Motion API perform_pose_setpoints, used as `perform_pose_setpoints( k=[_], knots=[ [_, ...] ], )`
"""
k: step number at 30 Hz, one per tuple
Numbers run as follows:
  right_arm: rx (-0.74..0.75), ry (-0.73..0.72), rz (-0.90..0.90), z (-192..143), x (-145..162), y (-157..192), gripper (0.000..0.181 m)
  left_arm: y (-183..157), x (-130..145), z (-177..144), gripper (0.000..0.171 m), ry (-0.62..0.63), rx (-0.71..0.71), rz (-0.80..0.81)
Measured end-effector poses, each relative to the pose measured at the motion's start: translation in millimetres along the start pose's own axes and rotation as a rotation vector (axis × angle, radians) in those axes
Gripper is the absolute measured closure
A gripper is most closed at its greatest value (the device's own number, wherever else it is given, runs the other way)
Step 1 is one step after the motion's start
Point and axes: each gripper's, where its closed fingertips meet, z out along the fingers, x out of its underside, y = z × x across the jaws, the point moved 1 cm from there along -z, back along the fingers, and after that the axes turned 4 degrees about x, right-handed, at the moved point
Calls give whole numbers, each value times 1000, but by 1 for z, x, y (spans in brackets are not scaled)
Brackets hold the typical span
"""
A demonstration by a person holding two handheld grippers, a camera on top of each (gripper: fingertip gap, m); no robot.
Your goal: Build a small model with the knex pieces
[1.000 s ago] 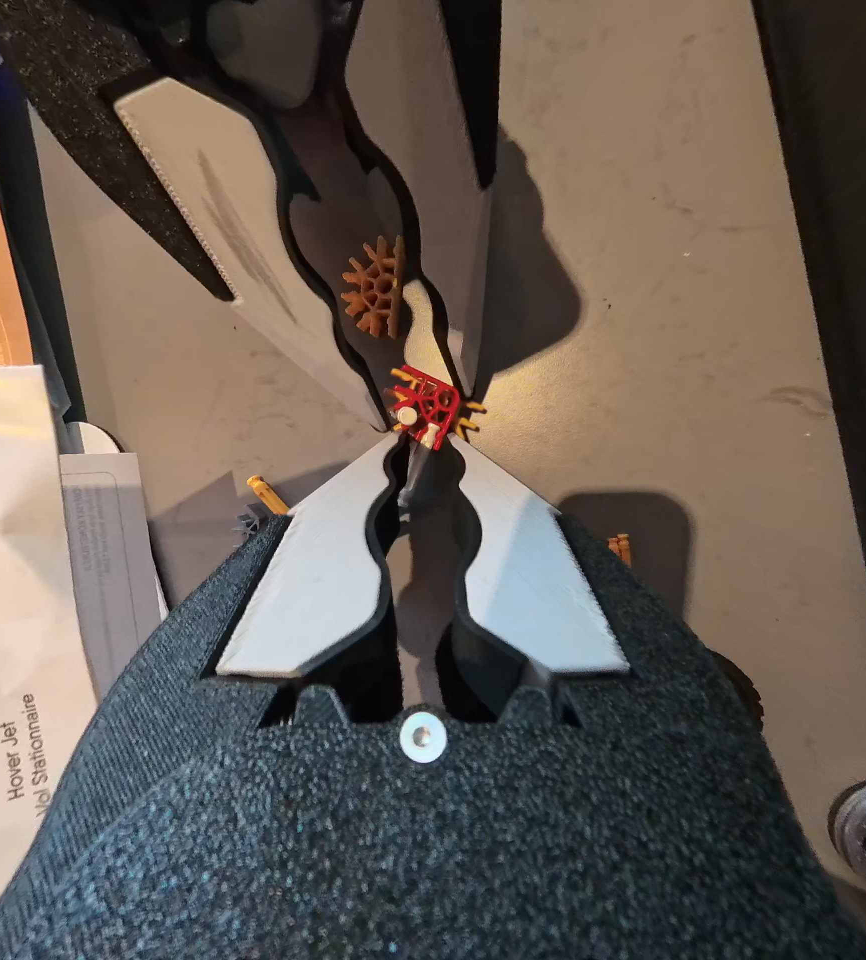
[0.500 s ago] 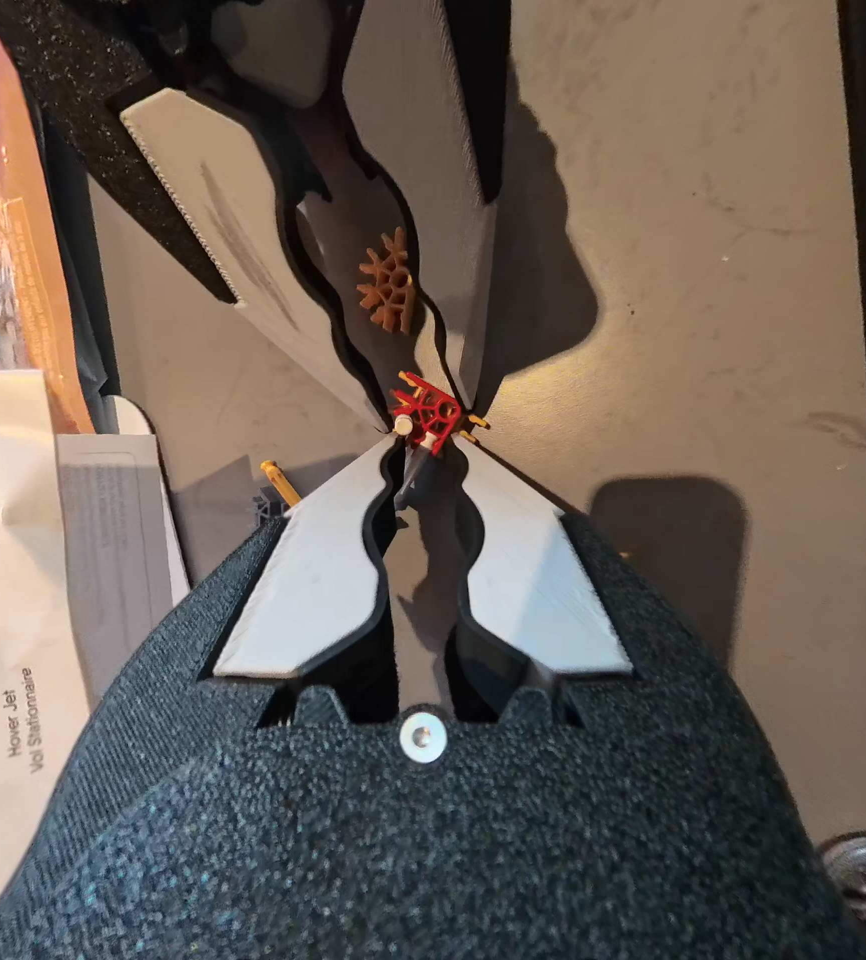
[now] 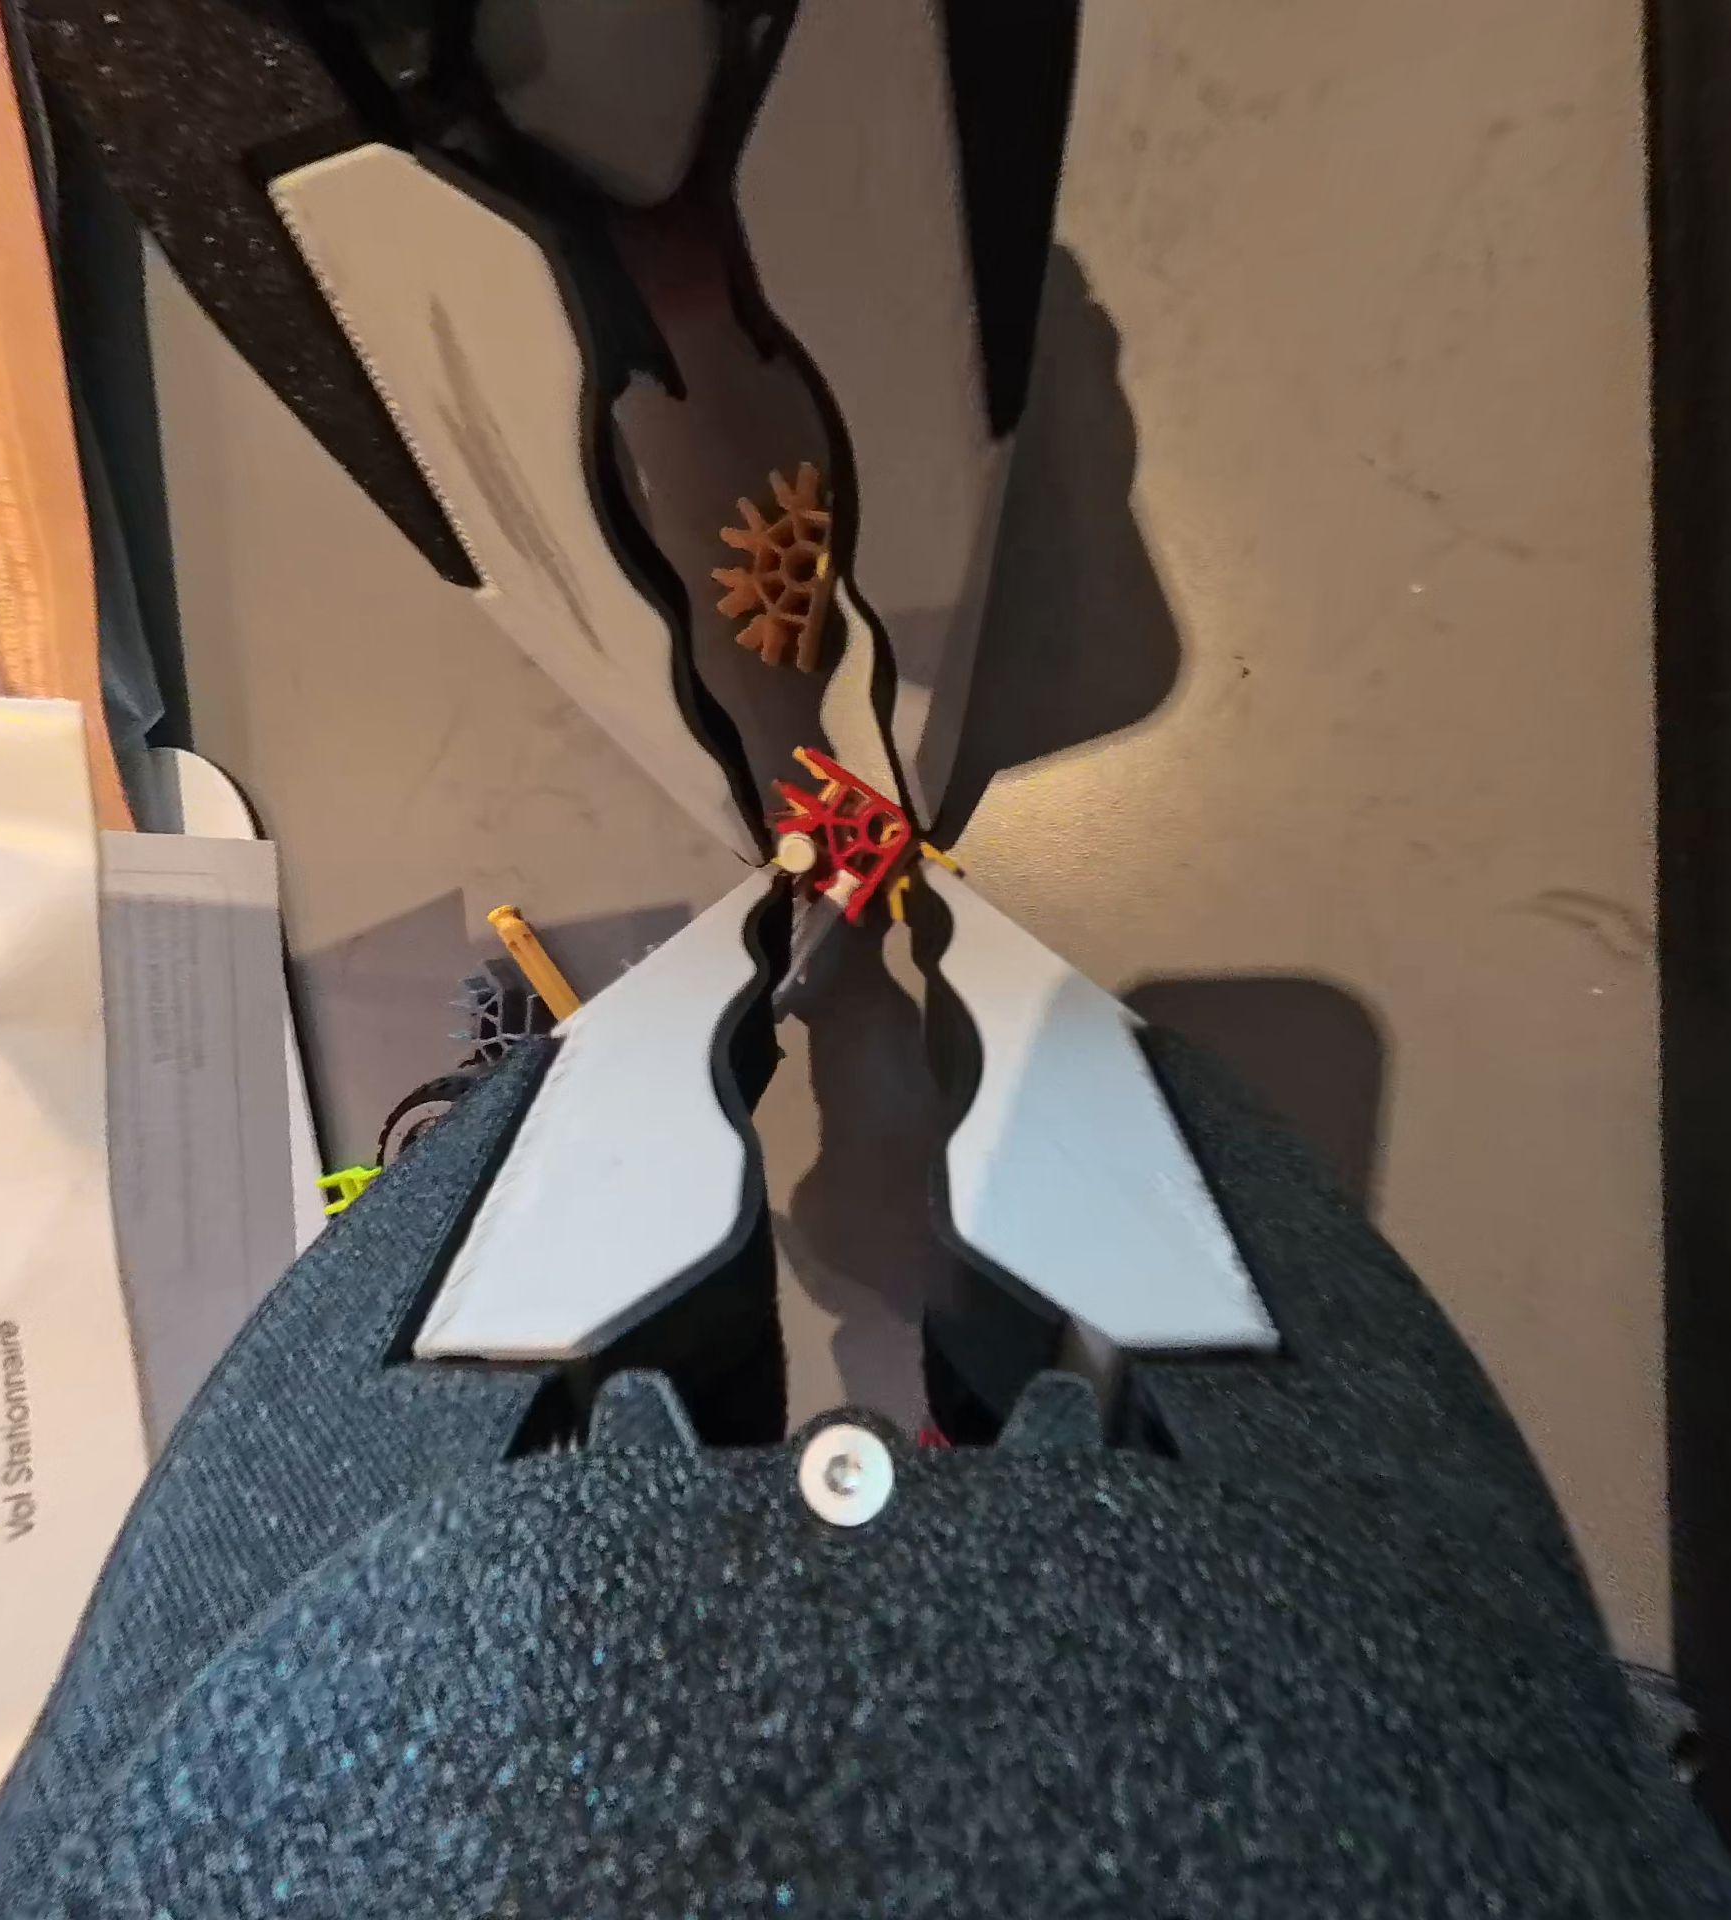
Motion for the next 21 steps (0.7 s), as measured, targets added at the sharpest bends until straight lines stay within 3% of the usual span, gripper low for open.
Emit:
perform_pose_setpoints(
  k=[13,21],
  knots=[
    [0,4,0,0,-1,1,158,1,-3,-1,155,-83,37,-90],
    [32,32,-47,1,-1,-1,159,3,-1,0,157,-67,11,-77]
  ],
)
